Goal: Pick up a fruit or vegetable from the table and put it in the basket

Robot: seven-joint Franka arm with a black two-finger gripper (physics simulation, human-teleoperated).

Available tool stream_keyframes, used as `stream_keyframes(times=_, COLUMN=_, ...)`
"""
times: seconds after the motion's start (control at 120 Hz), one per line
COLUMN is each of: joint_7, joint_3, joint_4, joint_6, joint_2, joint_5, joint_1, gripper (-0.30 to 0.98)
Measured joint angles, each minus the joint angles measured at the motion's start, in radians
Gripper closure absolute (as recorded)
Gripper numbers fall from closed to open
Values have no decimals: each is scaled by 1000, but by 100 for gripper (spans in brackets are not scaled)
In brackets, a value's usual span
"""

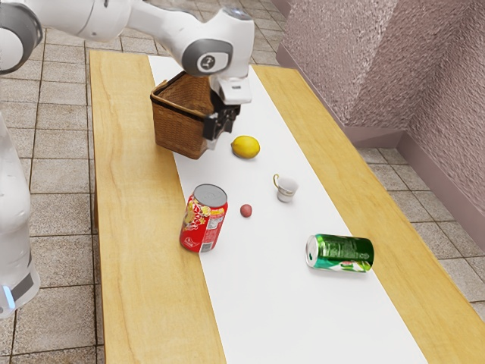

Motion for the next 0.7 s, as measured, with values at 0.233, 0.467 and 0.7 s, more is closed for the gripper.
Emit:
stream_keyframes(times=0.233, joint_7=13, joint_3=4, joint_4=48, joint_6=36, joint_2=40, joint_5=0, joint_1=12, gripper=0)
stream_keyframes(times=0.467, joint_7=28, joint_3=9, joint_4=155, joint_6=43, joint_2=161, joint_5=3, joint_1=58, gripper=0)
stream_keyframes(times=0.7, joint_7=38, joint_3=-2, joint_4=174, joint_6=45, joint_2=188, joint_5=0, joint_1=87, gripper=0)
